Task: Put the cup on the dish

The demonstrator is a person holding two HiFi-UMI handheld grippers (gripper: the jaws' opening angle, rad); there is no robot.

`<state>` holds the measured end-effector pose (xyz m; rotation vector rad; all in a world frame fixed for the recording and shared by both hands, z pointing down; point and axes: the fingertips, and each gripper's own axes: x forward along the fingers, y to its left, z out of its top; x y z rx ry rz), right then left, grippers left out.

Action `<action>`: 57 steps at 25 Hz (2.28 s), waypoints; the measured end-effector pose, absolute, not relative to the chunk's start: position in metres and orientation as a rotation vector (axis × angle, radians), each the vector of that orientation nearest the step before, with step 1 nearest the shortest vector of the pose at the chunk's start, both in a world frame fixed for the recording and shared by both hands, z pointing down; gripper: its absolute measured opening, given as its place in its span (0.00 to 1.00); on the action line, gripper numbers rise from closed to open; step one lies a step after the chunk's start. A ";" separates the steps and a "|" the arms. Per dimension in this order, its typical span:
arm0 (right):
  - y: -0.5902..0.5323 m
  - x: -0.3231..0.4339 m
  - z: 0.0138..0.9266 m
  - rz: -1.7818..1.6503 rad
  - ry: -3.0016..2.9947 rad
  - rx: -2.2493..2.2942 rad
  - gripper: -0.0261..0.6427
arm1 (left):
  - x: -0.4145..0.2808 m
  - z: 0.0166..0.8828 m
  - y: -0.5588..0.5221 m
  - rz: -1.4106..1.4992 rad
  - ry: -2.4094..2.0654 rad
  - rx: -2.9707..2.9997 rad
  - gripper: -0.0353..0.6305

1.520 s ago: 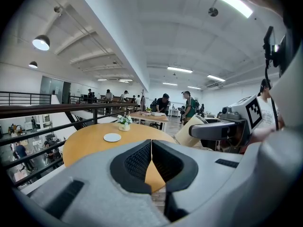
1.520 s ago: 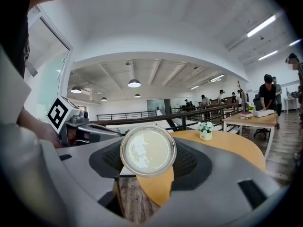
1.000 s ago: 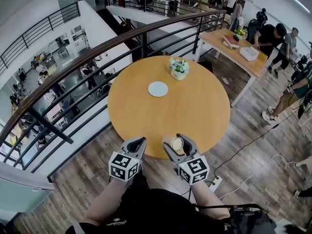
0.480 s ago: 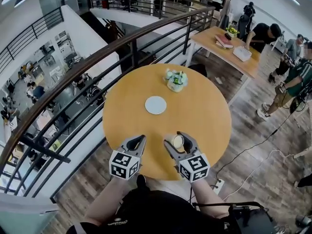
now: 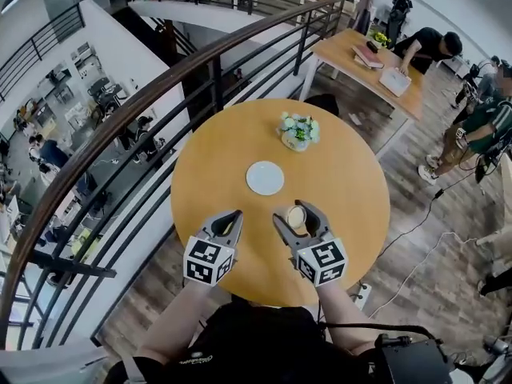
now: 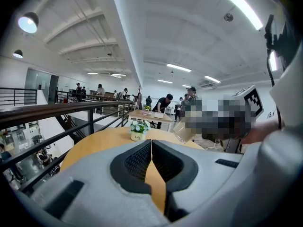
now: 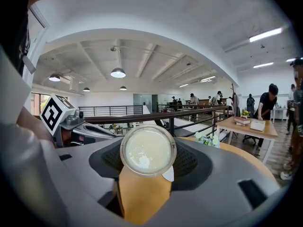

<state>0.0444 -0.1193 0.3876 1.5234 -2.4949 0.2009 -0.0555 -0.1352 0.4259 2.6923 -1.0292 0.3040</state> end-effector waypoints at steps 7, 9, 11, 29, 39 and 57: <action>-0.134 0.048 0.400 0.228 -2.486 1.518 0.43 | -0.046 0.438 -0.148 0.338 -1.015 2.671 0.06; -0.135 0.054 0.404 0.234 -2.490 1.516 0.43 | -0.040 0.439 -0.148 0.350 -1.025 2.669 0.06; -0.135 0.063 0.406 0.235 -2.490 1.513 0.43 | -0.033 0.438 -0.146 0.359 -1.031 2.670 0.06; -0.156 0.071 0.453 0.241 -2.442 1.375 0.43 | -0.009 0.480 -0.171 0.442 -1.056 2.573 0.06; -0.177 0.058 0.506 0.284 -2.411 1.314 0.43 | -0.012 0.531 -0.189 0.484 -1.064 2.486 0.06; -0.241 0.068 0.574 0.415 -2.327 1.334 0.43 | -0.001 0.586 -0.232 0.542 -1.057 2.407 0.05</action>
